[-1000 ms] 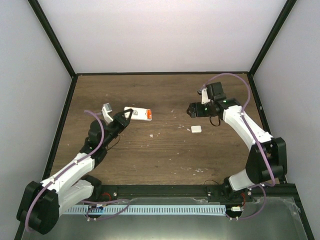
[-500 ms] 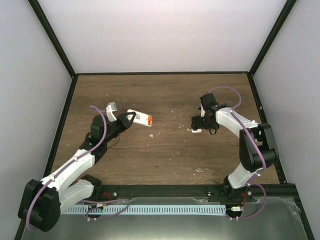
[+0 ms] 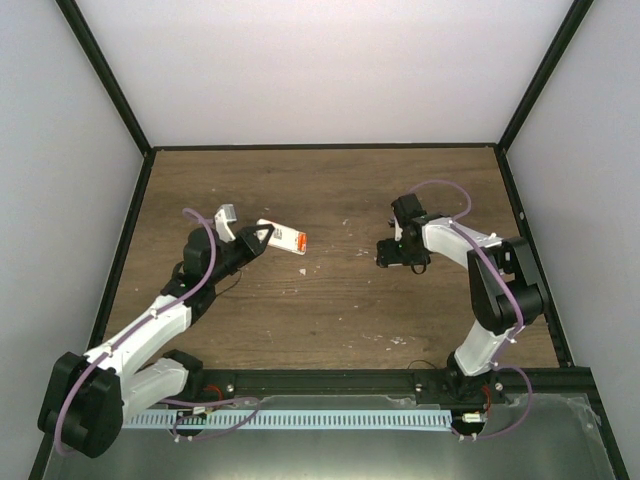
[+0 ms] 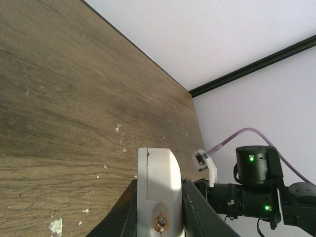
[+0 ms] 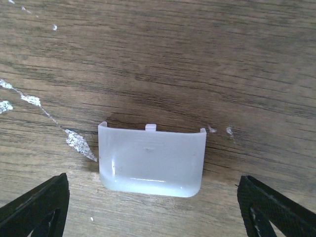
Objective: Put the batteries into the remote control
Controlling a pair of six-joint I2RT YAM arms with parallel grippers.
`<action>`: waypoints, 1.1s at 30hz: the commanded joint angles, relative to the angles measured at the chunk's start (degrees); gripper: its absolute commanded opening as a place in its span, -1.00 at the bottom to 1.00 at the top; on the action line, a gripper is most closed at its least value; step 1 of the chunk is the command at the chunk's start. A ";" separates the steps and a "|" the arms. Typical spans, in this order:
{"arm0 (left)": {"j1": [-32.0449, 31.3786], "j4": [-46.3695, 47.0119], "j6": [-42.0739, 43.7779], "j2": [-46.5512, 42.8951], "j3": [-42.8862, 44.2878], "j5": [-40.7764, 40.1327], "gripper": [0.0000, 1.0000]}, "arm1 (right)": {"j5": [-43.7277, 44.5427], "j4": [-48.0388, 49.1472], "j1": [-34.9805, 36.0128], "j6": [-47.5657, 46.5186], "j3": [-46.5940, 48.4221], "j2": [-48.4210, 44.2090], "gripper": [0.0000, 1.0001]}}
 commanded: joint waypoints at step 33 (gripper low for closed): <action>5.10 16.33 -1.41 11.96 -0.28 20.70 -1.00 | -13.69 11.63 5.45 -11.21 -3.66 -16.50 -0.55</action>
